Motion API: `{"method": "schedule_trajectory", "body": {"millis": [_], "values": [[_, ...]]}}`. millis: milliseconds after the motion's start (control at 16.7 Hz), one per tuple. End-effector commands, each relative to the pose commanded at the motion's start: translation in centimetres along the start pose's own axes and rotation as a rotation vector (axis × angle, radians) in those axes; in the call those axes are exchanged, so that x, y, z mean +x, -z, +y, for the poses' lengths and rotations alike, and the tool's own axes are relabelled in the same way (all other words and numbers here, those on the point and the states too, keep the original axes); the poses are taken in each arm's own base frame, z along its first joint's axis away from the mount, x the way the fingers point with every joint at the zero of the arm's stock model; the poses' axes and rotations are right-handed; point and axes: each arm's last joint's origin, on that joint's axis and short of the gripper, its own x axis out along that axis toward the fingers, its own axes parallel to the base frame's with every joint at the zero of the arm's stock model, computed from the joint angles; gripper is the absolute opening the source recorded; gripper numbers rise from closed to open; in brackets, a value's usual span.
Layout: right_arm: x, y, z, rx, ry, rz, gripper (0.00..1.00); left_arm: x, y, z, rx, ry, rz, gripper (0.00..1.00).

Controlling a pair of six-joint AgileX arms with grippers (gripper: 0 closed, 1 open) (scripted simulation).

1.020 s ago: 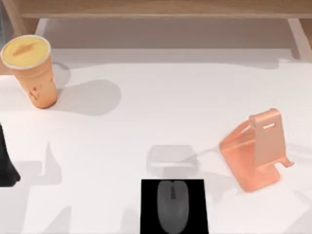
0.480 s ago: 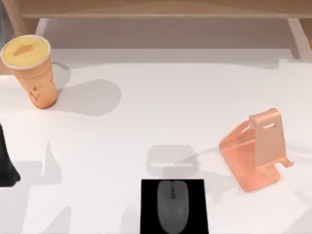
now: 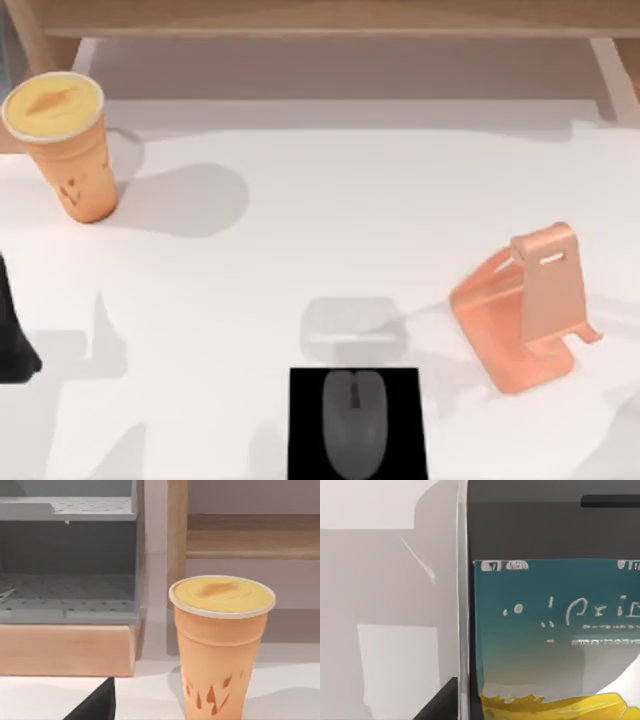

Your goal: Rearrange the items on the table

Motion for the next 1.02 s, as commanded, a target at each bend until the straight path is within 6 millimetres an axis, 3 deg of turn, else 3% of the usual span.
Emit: {"method": "schedule_trajectory", "body": {"millis": [240,480,780,1020], "values": [[-0.4,0.2,1.2,-0.028,0.008,-0.026,0.00,0.0,0.0,0.0,0.000,0.000,0.000,1.00],[-3.0,2.6,6.8,-0.173,0.032,-0.165,0.00,0.0,0.0,0.0,0.000,0.000,0.000,1.00],[-7.1,9.7,14.4,-0.411,-0.005,-0.459,0.00,0.0,0.0,0.0,0.000,0.000,0.000,1.00],[-10.0,17.7,17.4,-0.582,-0.154,-0.758,0.00,0.0,0.0,0.0,0.000,0.000,0.000,1.00]]}}
